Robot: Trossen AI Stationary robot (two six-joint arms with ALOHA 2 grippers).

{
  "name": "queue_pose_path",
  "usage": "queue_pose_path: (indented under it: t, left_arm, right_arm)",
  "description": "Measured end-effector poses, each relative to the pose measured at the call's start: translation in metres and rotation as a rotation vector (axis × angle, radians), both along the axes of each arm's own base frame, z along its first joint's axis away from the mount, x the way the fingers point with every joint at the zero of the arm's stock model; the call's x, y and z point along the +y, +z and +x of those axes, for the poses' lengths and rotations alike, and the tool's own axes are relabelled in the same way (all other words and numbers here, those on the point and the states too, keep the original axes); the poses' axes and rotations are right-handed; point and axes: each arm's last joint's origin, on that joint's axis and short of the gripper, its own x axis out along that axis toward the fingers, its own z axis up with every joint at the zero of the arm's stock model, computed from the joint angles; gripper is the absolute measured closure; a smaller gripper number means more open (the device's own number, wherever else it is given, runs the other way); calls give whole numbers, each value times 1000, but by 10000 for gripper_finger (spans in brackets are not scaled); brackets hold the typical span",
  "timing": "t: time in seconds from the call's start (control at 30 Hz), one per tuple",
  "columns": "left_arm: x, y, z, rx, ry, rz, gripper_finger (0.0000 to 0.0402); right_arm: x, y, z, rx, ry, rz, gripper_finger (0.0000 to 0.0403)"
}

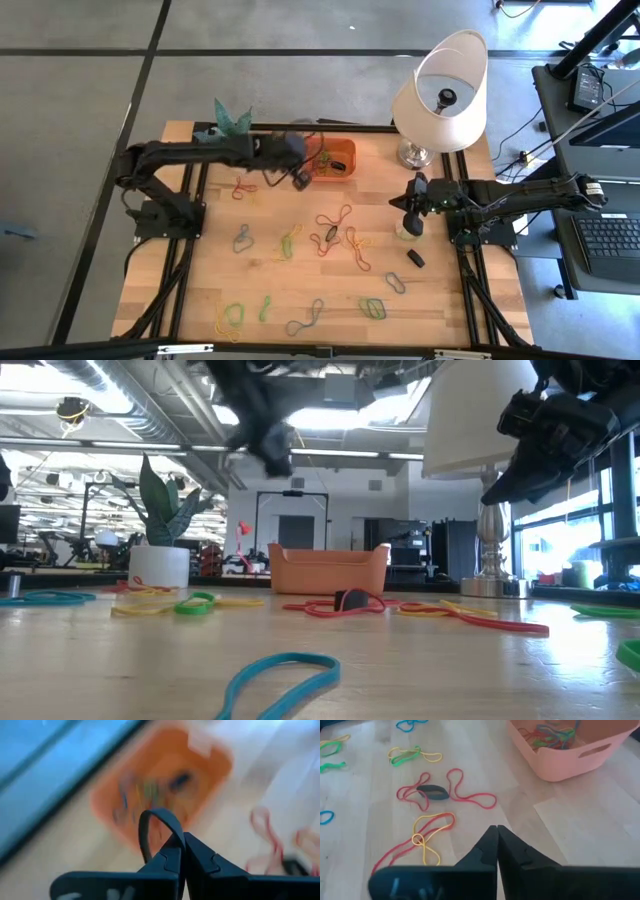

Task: Pick and place rubber bands into bin
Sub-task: Put the top black rubber band into the orange bin

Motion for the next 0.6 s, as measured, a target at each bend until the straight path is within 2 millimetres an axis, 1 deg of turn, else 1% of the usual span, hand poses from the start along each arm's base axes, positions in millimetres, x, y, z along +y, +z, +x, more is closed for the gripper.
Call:
queue_pose_path:
  t: [0.07, 0.13, 0.17, 0.23, 0.33, 0.43, 0.5, 0.6]
  left_arm:
    - [16, 15, 10, -13, -13, 47, 399]
    - [33, 23, 21, -4, -36, 79, 399]
    - [43, 24, 27, -3, -54, 82, 399]
    - [60, 21, 40, 20, -97, 59, 399]
    - [81, 2, 61, 80, -163, 4, 399]
    - [95, -23, 77, 164, -202, -57, 399]
    - [101, -42, 83, 233, -212, -108, 399]
    - [107, -73, 86, 327, -214, -190, 399]
  right_arm:
    - [0, 0, 0, 2, -4, -19, 393]
    - [-1, 1, 0, -5, -14, -25, 390]
    - [-1, 1, 0, -5, -22, -31, 390]
    - [-2, 1, 0, -13, -42, -18, 390]
    - [-5, 1, 0, -22, -81, 14, 394]
    - [-7, 1, 0, -31, -118, 47, 398]
    - [-8, 1, 0, -33, -129, 55, 398]
    - [-9, 1, 0, -37, -152, 71, 393]
